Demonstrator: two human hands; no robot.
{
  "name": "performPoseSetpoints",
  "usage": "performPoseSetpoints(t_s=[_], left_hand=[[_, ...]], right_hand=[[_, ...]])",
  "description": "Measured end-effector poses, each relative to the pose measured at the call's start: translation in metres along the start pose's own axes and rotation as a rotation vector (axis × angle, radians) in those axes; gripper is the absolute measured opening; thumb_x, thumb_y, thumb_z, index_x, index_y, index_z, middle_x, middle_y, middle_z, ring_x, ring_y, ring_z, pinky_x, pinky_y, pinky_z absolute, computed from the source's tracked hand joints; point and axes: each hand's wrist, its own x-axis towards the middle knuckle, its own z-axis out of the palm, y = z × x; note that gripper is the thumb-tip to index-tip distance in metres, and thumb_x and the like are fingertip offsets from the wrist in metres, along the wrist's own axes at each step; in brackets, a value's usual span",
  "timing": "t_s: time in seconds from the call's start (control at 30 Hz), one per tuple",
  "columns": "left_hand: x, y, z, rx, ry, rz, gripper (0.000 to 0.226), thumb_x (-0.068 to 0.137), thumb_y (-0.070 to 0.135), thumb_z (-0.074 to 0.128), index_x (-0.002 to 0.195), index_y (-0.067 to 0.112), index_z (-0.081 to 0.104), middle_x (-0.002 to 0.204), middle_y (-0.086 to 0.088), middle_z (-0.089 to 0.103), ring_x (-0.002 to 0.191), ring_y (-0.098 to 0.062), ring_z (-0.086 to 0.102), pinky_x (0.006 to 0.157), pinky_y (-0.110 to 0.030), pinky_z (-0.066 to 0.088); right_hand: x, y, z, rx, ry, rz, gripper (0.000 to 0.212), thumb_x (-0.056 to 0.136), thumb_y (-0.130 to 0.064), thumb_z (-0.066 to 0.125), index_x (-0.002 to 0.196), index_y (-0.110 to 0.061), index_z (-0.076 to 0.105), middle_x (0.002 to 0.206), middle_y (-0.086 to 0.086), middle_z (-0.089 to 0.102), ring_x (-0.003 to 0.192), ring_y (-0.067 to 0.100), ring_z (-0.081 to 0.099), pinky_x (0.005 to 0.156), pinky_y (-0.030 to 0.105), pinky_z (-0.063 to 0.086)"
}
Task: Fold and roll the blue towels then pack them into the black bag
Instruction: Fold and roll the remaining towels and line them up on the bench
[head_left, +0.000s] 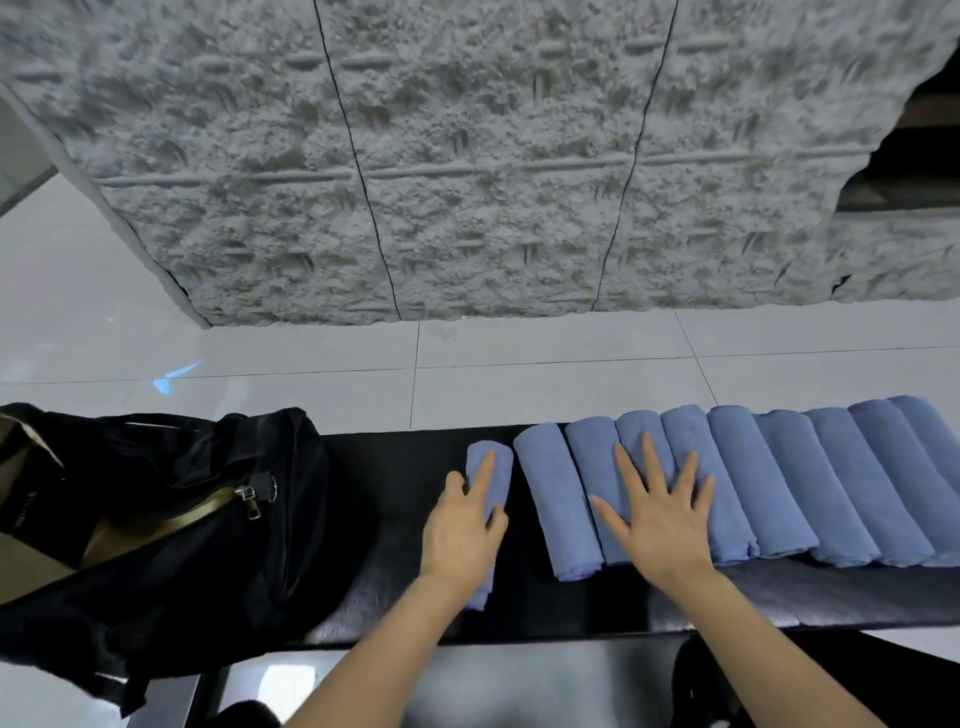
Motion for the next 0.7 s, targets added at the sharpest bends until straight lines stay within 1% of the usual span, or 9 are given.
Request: performPoseSetpoints(t_s=[0.07,0.13,0.33,0.4,0.43,0.47,0.53,0.6,0.7], left_hand=[[0.006,0.015,0.012,-0.136,0.05,-0.094,0.065,0.097,0.035,0.042,0.15,0.033,0.004,0.106,-0.002,0.037,0.086,-0.017,0.045,0.075,-0.027,0.042],[0.01,0.027,0.021,-0.153,0.089,-0.146,0.065,0.097,0.033,0.04,0.15,0.03,0.003,0.11,-0.002,0.039,0.098,-0.017,0.041,0.086,-0.03,0.038],[0.018,0.046,0.037,-0.407,0.137,-0.23,0.062,0.098,0.021,0.039,0.148,0.033,0.006,0.12,-0.004,0.04,0.106,-0.016,0.034,0.091,-0.027,0.031],[0.021,0.047,0.039,-0.44,0.124,-0.2,0.063,0.098,0.021,0.038,0.146,0.036,0.0,0.132,-0.004,0.035,0.116,-0.017,0.032,0.099,-0.028,0.03],[0.022,0.048,0.039,-0.476,0.113,-0.176,0.064,0.099,0.02,0.038,0.147,0.035,-0.002,0.144,-0.002,0.026,0.128,-0.017,0.026,0.108,-0.03,0.027],[0.024,0.049,0.04,-0.505,0.103,-0.146,0.064,0.1,0.021,0.037,0.146,0.035,-0.006,0.154,0.002,0.009,0.14,-0.017,0.013,0.115,-0.034,0.018],[0.028,0.049,0.042,-0.46,0.078,-0.092,0.062,0.102,0.029,0.031,0.141,0.038,-0.017,0.152,0.012,-0.024,0.143,-0.009,-0.017,0.119,-0.039,-0.002],[0.031,0.046,0.043,-0.346,0.054,-0.077,0.059,0.098,0.046,0.016,0.136,0.038,-0.027,0.147,0.015,-0.035,0.138,-0.006,-0.028,0.118,-0.04,-0.011],[0.033,0.044,0.044,-0.198,0.034,-0.044,0.058,0.085,0.063,-0.007,0.133,0.043,-0.033,0.142,0.017,-0.043,0.136,-0.007,-0.032,0.113,-0.036,-0.019]], right_hand=[[-0.001,-0.001,0.004,0.0,-0.009,0.003,0.077,0.086,-0.075,0.009,0.146,-0.032,0.03,0.156,0.002,0.023,0.134,0.054,0.02,0.106,0.068,0.016],[0.0,-0.002,0.003,0.003,-0.01,0.004,0.074,0.087,-0.074,0.011,0.146,-0.032,0.03,0.155,0.003,0.026,0.132,0.054,0.021,0.105,0.065,0.011],[0.0,0.0,0.005,0.016,-0.017,-0.004,0.074,0.088,-0.072,0.012,0.144,-0.027,0.033,0.153,0.006,0.031,0.132,0.053,0.022,0.104,0.065,0.011],[0.002,0.0,0.007,0.023,-0.022,-0.002,0.076,0.088,-0.072,0.012,0.143,-0.026,0.035,0.153,0.006,0.031,0.132,0.053,0.022,0.104,0.065,0.011],[0.002,0.0,0.007,0.028,-0.023,0.002,0.076,0.088,-0.072,0.012,0.143,-0.025,0.036,0.153,0.006,0.031,0.133,0.053,0.021,0.104,0.066,0.012],[0.002,0.0,0.008,0.033,-0.024,0.008,0.077,0.088,-0.072,0.012,0.143,-0.024,0.038,0.153,0.007,0.032,0.133,0.053,0.021,0.104,0.066,0.012],[0.003,0.001,0.009,0.044,-0.026,0.015,0.077,0.088,-0.071,0.011,0.142,-0.023,0.039,0.152,0.007,0.032,0.133,0.053,0.021,0.104,0.067,0.013],[0.003,0.0,0.008,0.055,-0.023,0.017,0.077,0.089,-0.071,0.011,0.141,-0.022,0.04,0.152,0.007,0.032,0.133,0.053,0.021,0.104,0.067,0.014],[0.004,-0.001,0.008,0.063,-0.002,0.013,0.077,0.09,-0.07,0.011,0.141,-0.02,0.041,0.153,0.007,0.031,0.133,0.054,0.021,0.105,0.067,0.012]])
